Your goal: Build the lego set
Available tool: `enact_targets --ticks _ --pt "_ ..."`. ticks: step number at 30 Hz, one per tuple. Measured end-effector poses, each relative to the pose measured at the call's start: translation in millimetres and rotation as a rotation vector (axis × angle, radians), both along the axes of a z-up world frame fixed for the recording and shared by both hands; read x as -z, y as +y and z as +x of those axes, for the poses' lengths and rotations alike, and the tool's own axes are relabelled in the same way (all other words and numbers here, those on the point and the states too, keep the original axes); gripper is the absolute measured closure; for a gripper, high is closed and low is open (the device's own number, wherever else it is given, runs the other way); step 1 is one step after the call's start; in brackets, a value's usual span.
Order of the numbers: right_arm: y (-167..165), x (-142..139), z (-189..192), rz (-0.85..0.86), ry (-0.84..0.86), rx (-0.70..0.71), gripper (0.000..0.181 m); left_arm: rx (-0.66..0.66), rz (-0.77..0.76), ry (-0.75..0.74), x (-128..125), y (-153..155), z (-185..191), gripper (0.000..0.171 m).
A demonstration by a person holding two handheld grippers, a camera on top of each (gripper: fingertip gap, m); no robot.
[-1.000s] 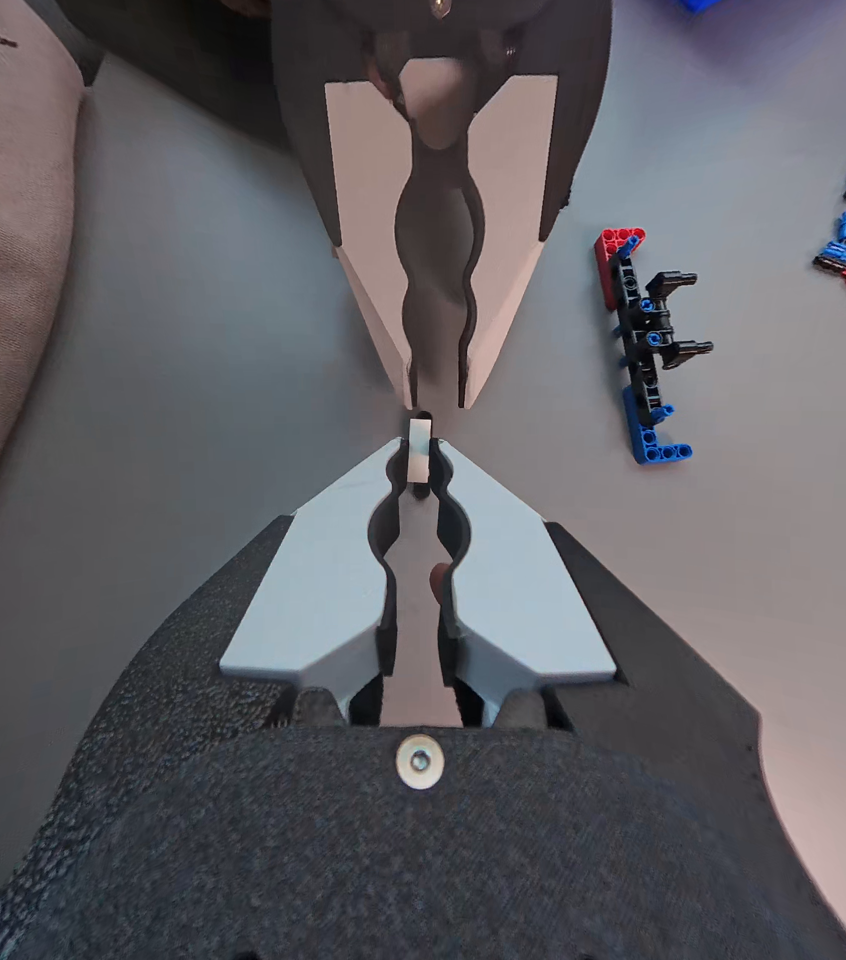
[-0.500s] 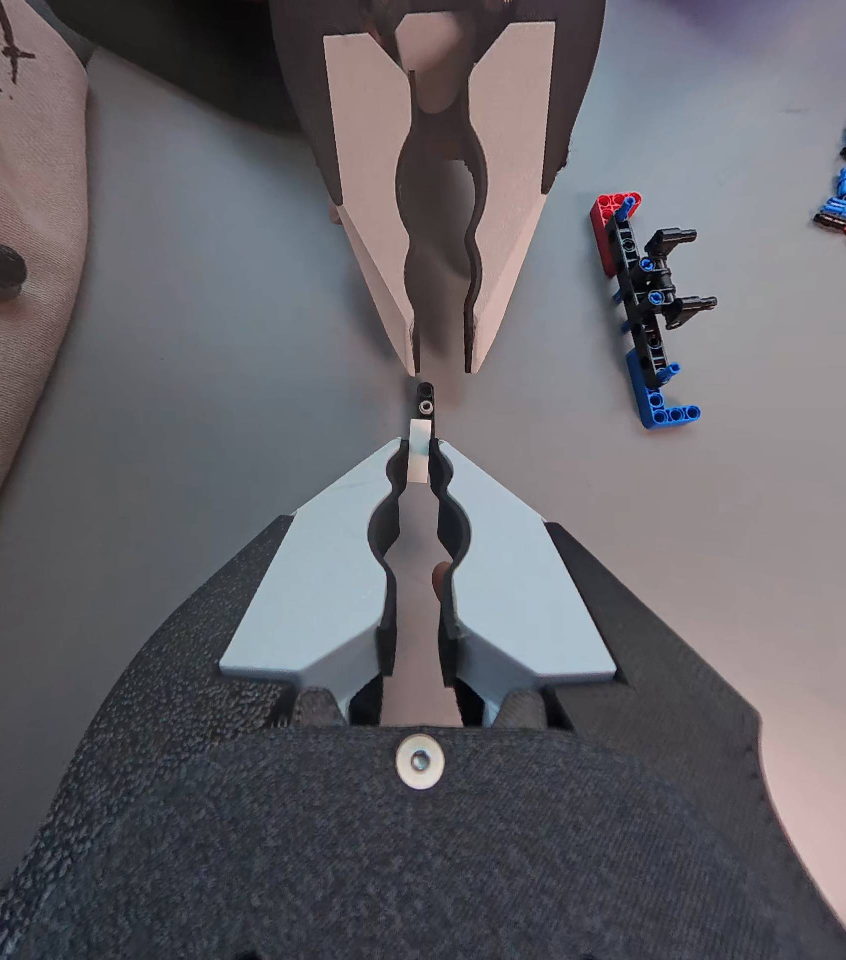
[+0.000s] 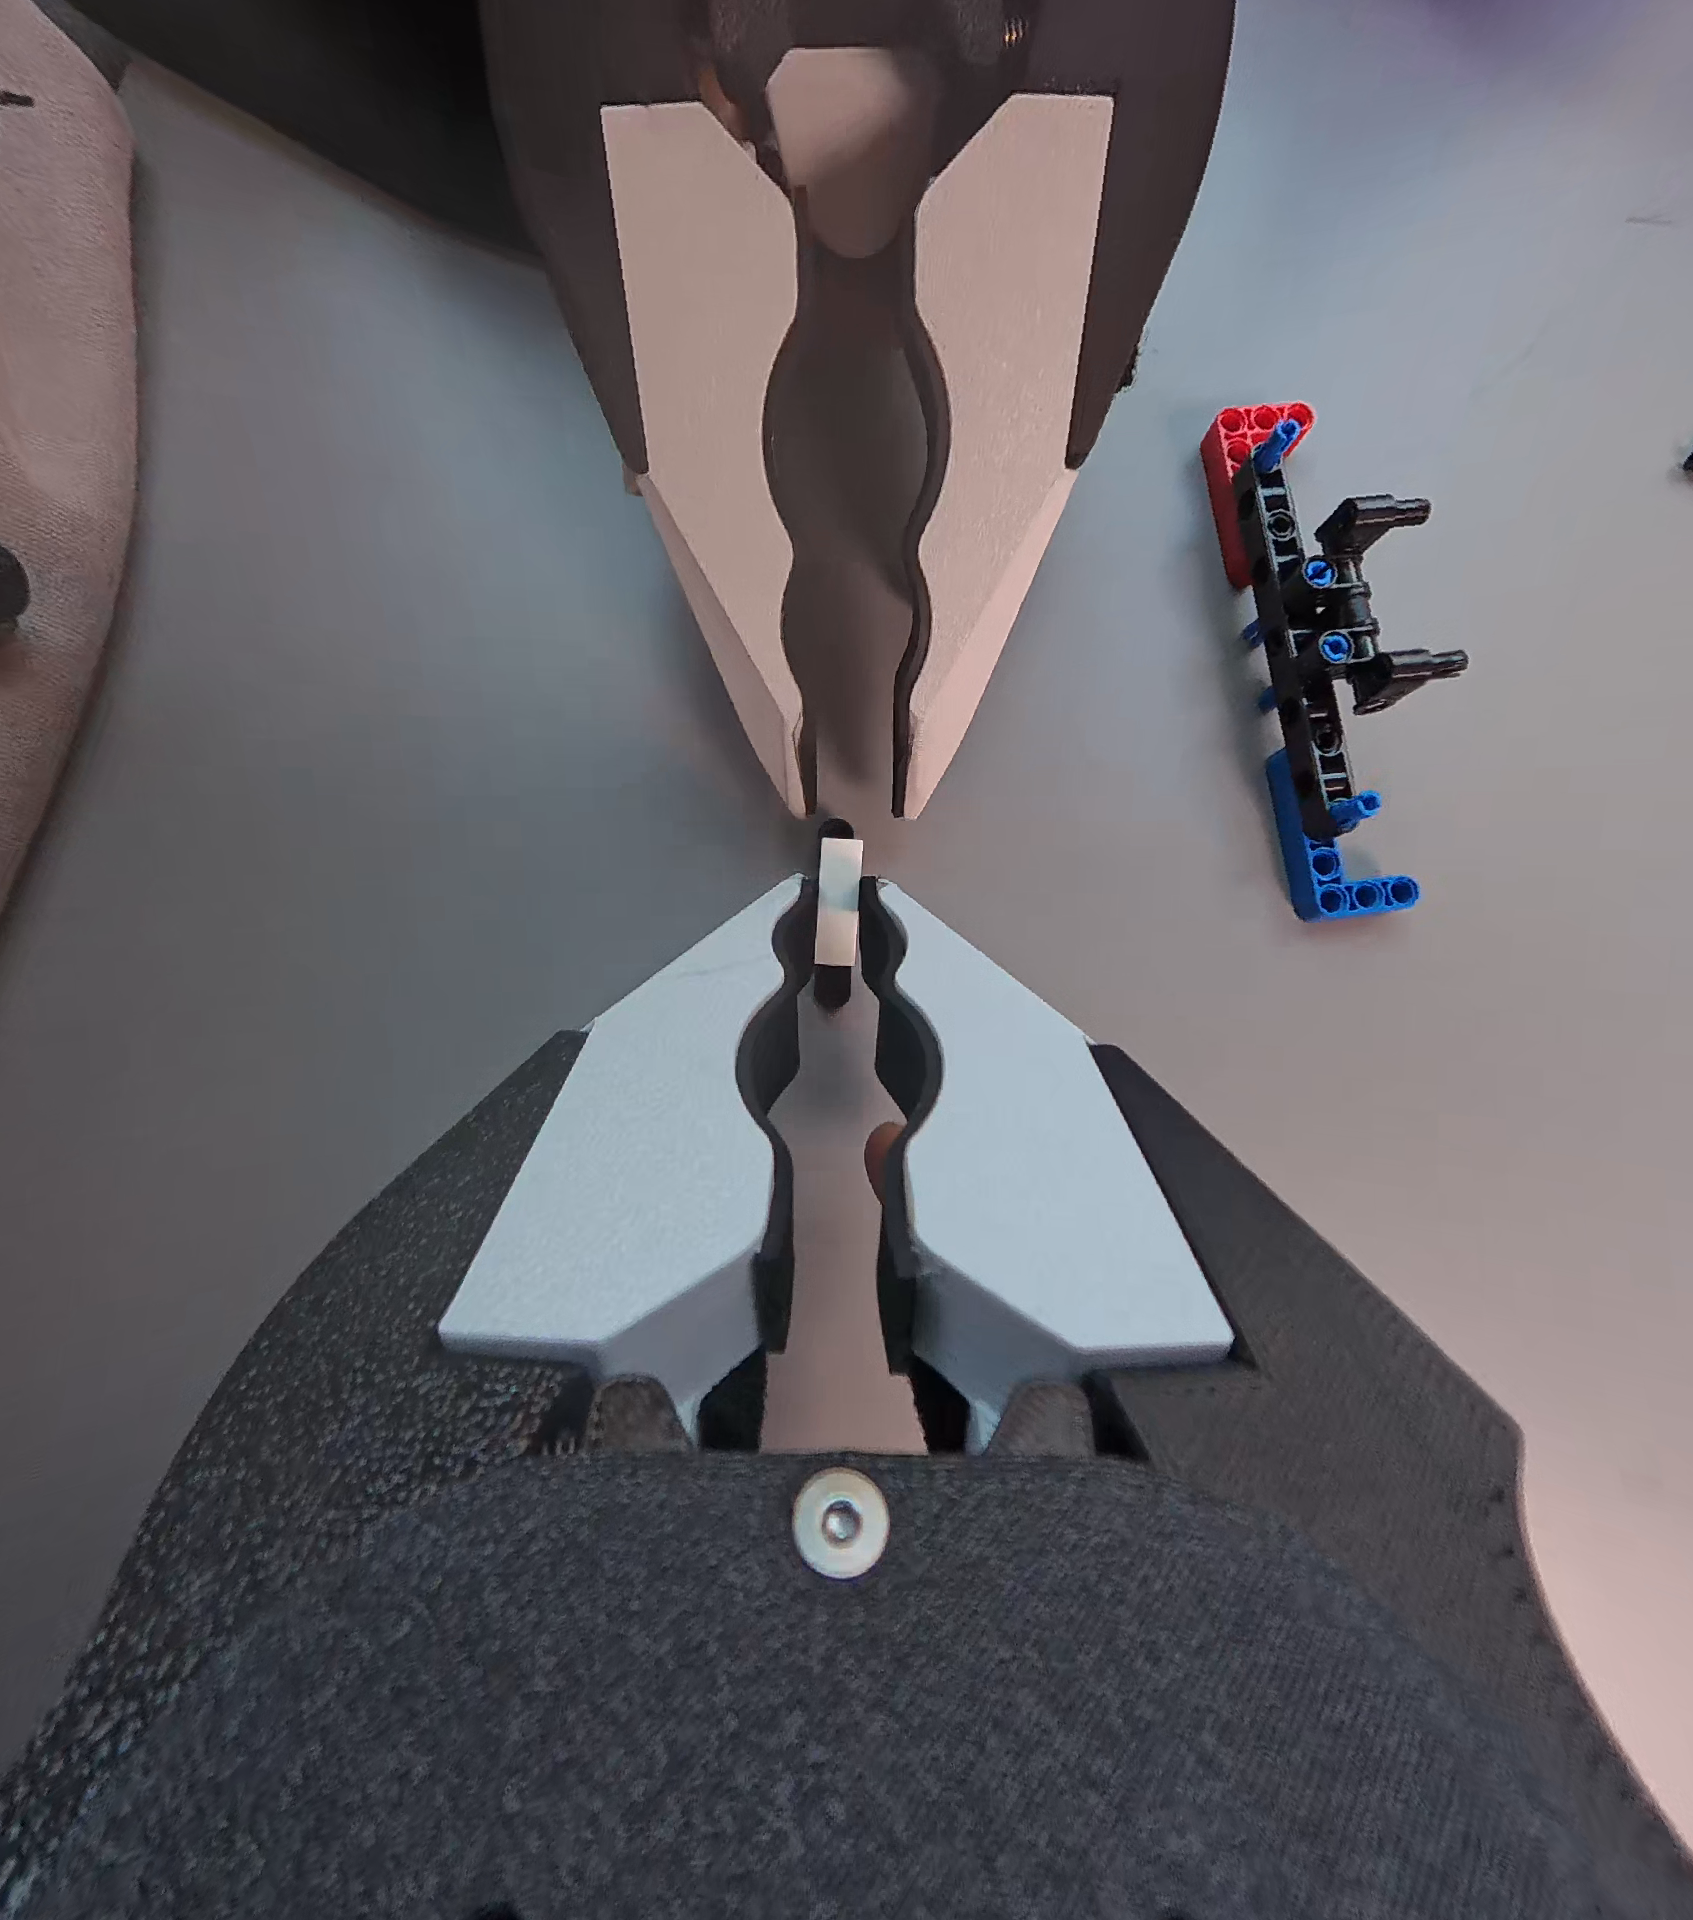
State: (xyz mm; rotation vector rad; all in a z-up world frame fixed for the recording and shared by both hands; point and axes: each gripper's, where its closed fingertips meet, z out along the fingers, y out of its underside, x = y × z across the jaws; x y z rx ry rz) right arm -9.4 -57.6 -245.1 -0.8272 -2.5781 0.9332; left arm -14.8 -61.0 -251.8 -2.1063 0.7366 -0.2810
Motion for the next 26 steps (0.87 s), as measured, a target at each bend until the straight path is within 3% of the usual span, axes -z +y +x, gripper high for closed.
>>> enact_targets --ticks 26 --pt "0.8 7.6 1.2 -0.01 -0.025 -0.001 0.172 0.007 0.012 0.025 0.5 4.7 9.0 0.165"
